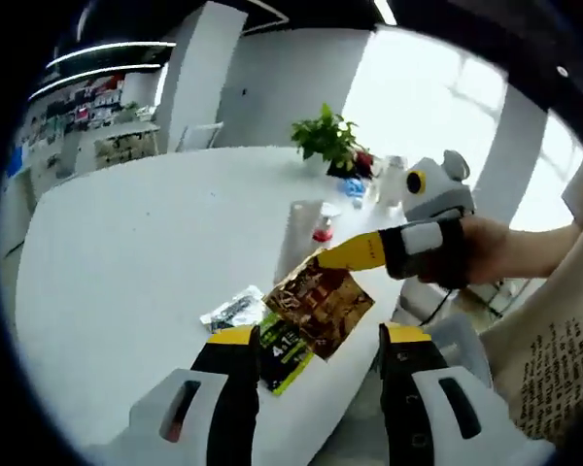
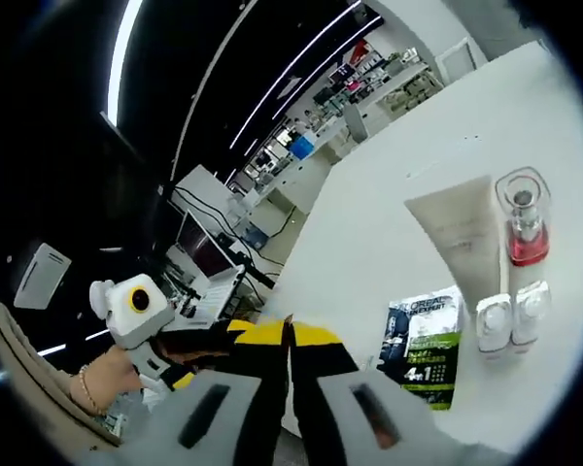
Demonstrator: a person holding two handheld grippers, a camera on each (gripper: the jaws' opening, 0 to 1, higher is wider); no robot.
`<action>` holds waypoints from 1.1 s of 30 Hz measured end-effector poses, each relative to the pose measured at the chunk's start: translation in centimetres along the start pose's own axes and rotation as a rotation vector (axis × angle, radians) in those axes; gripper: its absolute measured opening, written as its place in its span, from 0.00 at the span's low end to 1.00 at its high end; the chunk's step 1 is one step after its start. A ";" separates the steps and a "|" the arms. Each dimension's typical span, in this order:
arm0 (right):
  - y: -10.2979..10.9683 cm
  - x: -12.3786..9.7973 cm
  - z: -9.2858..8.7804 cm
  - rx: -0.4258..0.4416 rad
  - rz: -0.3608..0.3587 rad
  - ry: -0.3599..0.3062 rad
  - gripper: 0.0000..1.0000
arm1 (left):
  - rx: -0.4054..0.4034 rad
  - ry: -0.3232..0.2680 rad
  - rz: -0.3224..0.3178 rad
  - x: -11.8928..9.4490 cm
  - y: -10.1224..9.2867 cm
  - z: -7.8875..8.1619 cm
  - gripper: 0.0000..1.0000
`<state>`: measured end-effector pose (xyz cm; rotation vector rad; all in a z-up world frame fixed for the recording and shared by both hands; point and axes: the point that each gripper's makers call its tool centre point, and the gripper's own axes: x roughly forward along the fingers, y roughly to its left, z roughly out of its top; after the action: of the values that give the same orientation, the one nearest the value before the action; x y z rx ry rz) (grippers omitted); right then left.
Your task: Arrange the skincare products in the storage area until every visible bottle or jar stands upright without overlapping.
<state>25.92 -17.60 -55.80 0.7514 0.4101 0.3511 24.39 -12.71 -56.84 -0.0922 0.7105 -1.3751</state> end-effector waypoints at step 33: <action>1.3 1.2 -1.3 -0.218 -0.072 -0.007 0.01 | -0.457 -0.148 -0.001 -1.8 0.8 -1.9 0.00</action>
<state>26.13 -15.44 -56.00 0.5240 0.3846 0.3202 24.06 -10.17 -58.00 -0.5506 0.8872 -1.1723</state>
